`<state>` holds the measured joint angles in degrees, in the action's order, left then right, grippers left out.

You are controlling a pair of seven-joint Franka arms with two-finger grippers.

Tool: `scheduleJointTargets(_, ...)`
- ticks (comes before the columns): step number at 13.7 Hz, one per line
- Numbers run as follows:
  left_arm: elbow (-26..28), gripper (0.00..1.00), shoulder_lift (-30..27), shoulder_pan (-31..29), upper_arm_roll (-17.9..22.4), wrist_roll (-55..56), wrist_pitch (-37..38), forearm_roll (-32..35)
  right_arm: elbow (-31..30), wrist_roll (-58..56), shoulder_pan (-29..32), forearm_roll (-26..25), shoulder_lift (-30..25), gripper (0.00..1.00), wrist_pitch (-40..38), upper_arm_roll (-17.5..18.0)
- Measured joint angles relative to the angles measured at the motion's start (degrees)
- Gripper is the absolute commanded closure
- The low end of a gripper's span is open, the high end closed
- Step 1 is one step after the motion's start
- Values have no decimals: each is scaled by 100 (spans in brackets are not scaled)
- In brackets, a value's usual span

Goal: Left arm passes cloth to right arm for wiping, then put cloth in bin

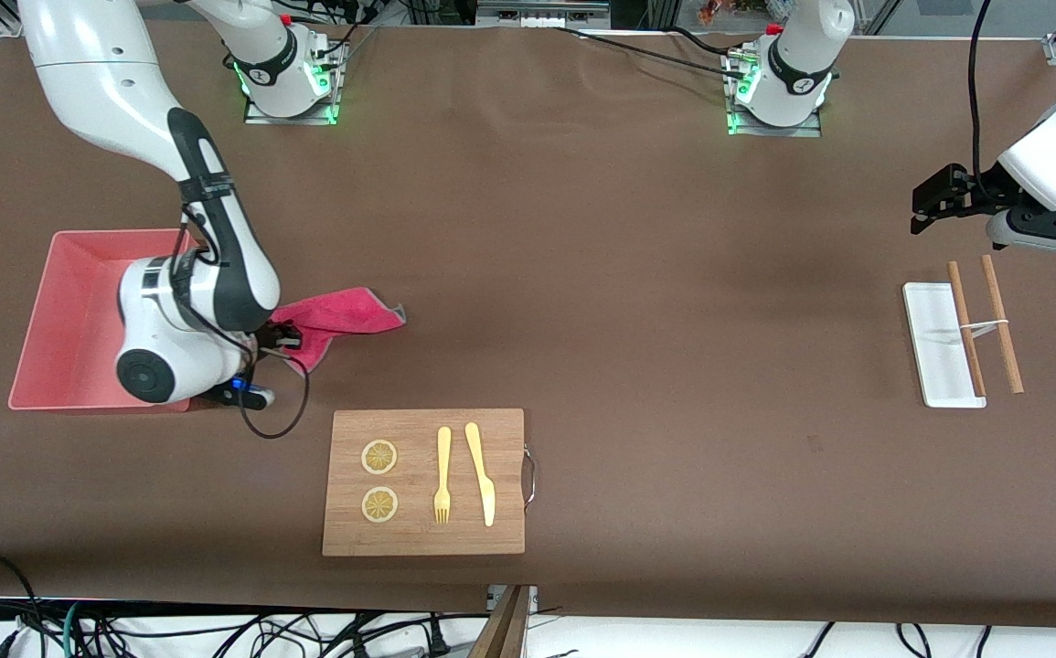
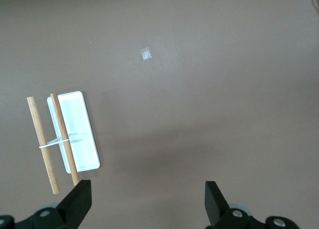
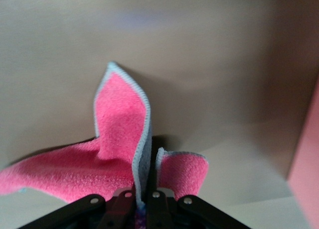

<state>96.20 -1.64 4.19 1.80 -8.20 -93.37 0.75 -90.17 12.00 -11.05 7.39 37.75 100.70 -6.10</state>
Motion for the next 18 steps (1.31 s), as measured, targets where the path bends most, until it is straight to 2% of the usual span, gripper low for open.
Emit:
scheduleJointTargets(3,0,0,0,14,-10,0,58,0,147,-398,95,-17,-371,100,-289,-125)
scheduleJointTargets(7,-1,0,-1,28,-17,0,110,0,597,-438,139,-420,-1316,100,-1713,-125)
scheduleJointTargets(10,-1,0,-1,22,7,0,111,0,995,-819,345,-676,-1763,100,-2566,-129)
scheduleJointTargets(14,-2,0,-1,21,14,0,113,0,1068,-1861,723,-1449,-2041,100,-2696,-148)
scheduleJointTargets(16,-2,0,-1,20,15,0,113,0,1039,-2366,1000,-1577,-2037,100,-2688,-214)
scheduleJointTargets(18,-2,0,-1,20,15,0,113,0,840,-2795,1207,-1636,-2024,100,-2502,-449)
